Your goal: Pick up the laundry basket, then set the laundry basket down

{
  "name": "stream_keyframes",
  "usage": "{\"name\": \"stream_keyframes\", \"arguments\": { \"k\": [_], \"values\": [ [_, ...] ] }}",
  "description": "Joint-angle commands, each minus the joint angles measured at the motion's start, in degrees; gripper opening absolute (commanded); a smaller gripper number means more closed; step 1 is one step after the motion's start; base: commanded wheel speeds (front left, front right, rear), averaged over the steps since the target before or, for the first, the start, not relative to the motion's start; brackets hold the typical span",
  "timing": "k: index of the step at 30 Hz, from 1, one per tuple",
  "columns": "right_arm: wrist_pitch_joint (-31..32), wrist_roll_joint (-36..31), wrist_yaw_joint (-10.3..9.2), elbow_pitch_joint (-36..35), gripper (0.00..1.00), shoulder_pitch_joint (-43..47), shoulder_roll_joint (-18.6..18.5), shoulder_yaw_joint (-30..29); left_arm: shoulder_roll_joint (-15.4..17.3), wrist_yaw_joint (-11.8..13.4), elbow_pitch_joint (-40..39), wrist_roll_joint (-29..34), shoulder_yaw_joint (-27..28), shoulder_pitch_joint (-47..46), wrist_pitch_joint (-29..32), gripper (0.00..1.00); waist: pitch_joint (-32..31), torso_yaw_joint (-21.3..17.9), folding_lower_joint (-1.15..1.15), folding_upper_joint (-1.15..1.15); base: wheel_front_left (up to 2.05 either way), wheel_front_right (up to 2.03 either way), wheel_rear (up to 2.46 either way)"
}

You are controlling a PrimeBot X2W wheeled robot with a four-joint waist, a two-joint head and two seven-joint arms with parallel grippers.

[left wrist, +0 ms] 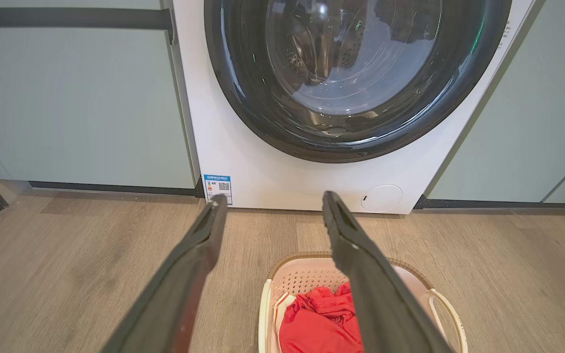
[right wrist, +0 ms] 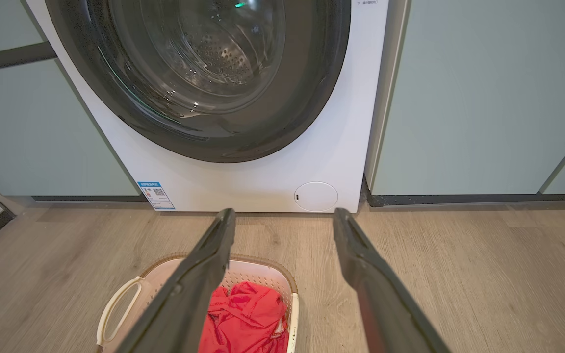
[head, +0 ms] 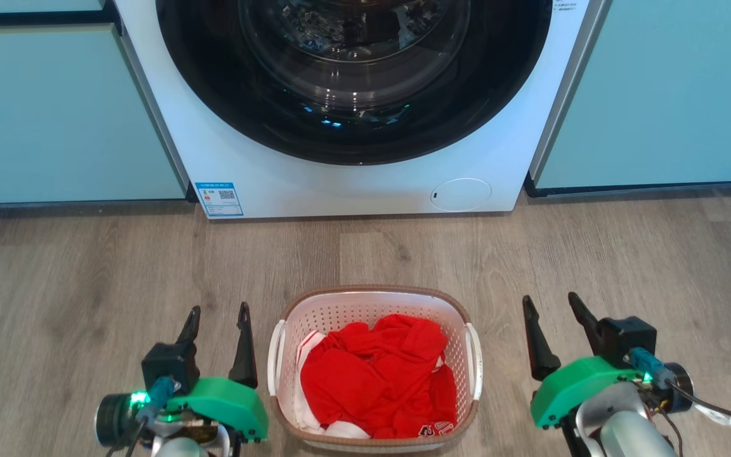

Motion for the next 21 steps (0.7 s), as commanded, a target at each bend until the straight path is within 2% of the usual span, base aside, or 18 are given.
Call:
{"name": "stream_keyframes", "arguments": {
  "k": [1,14,21],
  "values": [
    [-0.7,0.5,0.41,-1.5,1.00,-3.0,-0.5,1.7,-0.2,-0.3,-1.3,-0.3,2.3,-2.7,-0.4,1.00,0.0,0.0,0.00,0.00,0.00,0.00,0.00],
    [-0.7,0.4,0.41,-1.6,1.00,-3.2,-0.5,1.3,-0.2,0.2,-0.3,-1.6,2.2,-2.9,-0.4,1.00,0.9,-0.1,0.00,0.00,0.00,0.00,0.00],
    [-0.7,-2.1,0.41,2.6,1.00,-5.9,-0.5,0.8,-0.2,-0.5,1.2,-2.0,1.7,-5.1,-0.4,1.00,6.5,-0.3,0.00,0.00,0.00,0.00,0.00]
  ]
}}
